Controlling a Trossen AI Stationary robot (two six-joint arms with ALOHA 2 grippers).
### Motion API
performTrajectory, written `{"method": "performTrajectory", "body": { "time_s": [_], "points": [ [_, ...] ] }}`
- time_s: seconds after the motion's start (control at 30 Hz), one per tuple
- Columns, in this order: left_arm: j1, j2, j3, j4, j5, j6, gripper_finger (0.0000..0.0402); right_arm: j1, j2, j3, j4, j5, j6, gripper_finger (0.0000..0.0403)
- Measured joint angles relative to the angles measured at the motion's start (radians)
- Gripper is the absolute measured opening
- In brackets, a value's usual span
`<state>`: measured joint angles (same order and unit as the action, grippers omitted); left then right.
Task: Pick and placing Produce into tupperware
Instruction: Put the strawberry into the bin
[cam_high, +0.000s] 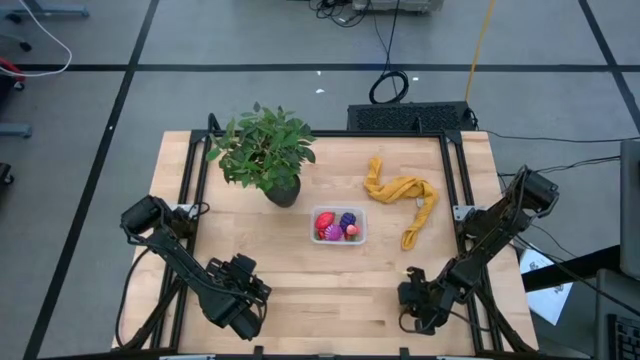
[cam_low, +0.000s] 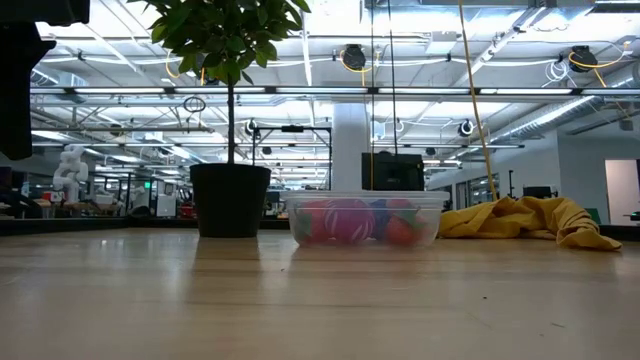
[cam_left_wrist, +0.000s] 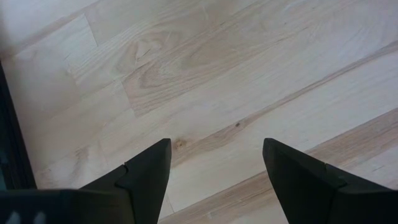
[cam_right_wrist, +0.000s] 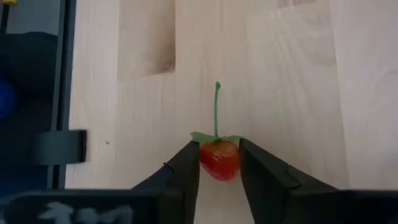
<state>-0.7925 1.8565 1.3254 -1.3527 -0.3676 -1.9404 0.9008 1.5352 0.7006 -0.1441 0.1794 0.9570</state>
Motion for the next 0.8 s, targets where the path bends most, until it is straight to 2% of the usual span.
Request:
{"method": "performTrajectory", "body": {
  "time_s": [0.27, 0.43, 0.57, 0.8],
  "points": [
    [0.0, 0.0, 0.0, 0.0, 0.0, 0.0, 0.0257, 0.004, 0.003, -0.003, -0.014, -0.009, 0.011, 0.015],
    [-0.001, 0.0, 0.0, 0.0, 0.0, 0.0, 0.0257, 0.004, 0.002, -0.002, -0.023, -0.002, 0.003, 0.0163],
    [-0.001, 0.0, 0.0, 0.0, 0.0, 0.0, 0.0257, 0.004, -0.001, -0.016, -0.032, 0.005, 0.035, 0.0152],
    [0.0, 0.0, 0.0, 0.0, 0.0, 0.006, 0.0257, 0.004, -0.003, -0.061, 0.023, 0.007, 0.048, 0.0104]
  ]
}}
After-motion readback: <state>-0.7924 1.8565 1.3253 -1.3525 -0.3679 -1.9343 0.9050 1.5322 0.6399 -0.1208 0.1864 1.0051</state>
